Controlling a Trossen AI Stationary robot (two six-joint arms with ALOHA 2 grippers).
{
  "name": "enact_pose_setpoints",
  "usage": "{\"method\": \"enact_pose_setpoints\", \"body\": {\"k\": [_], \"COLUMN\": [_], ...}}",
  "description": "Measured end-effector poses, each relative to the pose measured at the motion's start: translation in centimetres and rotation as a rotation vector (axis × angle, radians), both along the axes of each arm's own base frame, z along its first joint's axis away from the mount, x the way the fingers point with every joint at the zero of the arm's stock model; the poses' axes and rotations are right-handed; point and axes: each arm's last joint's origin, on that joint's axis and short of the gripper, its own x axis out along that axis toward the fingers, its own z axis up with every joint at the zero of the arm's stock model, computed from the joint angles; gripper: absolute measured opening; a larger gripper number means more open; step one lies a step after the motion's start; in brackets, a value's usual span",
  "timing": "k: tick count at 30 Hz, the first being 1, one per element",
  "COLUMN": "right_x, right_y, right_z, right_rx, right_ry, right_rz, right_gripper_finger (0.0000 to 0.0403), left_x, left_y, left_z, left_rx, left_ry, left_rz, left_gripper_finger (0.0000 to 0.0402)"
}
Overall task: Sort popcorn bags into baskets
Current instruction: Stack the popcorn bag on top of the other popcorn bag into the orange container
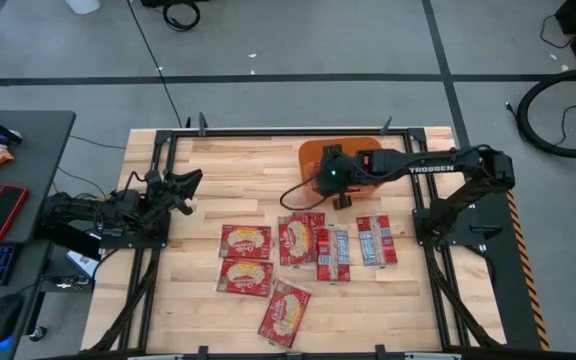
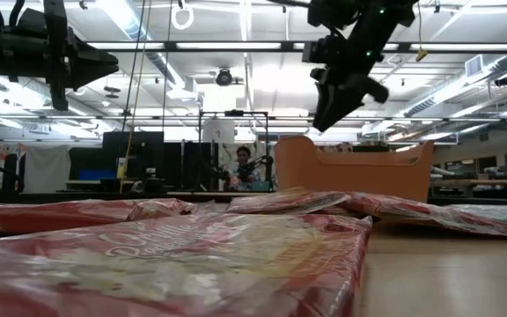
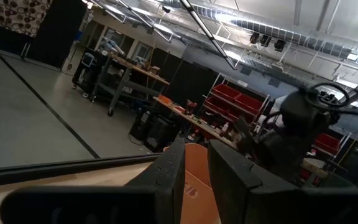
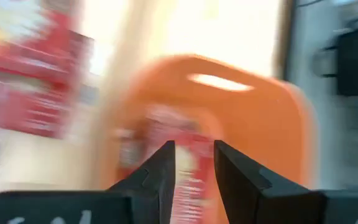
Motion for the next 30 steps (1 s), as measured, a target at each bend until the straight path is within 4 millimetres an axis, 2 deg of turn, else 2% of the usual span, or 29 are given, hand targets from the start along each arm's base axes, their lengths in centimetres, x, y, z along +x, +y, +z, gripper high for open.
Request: {"method": "enact_pose_setpoints", "body": {"k": [6, 14, 18, 21, 30], "right_x": [-0.5, -0.6, -0.6, -0.6, -0.2], "right_y": [0.9, -0.5, -0.5, 0.9, 6.6], "right_z": [-0.4, -0.3, -0.4, -0.6, -0.6], "right_rx": [0.132, 0.206, 0.301, 0.334, 0.351], "right_ry": [0.017, -0.033, -0.044, -0.006, 0.006], "right_rz": [-0.097, -0.177, -0.179, -0.149, -0.041], "right_gripper_finger": [0.0114, 0.0114, 0.0114, 0.0114, 0.0114], "left_x": [0.0, 0.0, 0.0, 0.0, 0.0], "left_y": [0.0, 0.0, 0.0, 0.0, 0.0], "left_z": [0.0, 0.0, 0.0, 0.0, 0.0], "left_rx": [-0.001, 0.000, 0.000, 0.001, 0.001], "left_ry": [-0.001, 0.000, 0.000, 0.001, 0.001], "left_rz": [0.000, 0.000, 0.000, 0.000, 0.000], "left_gripper_finger": [0.0073, 0.0073, 0.0073, 0.0073, 0.0073]}}
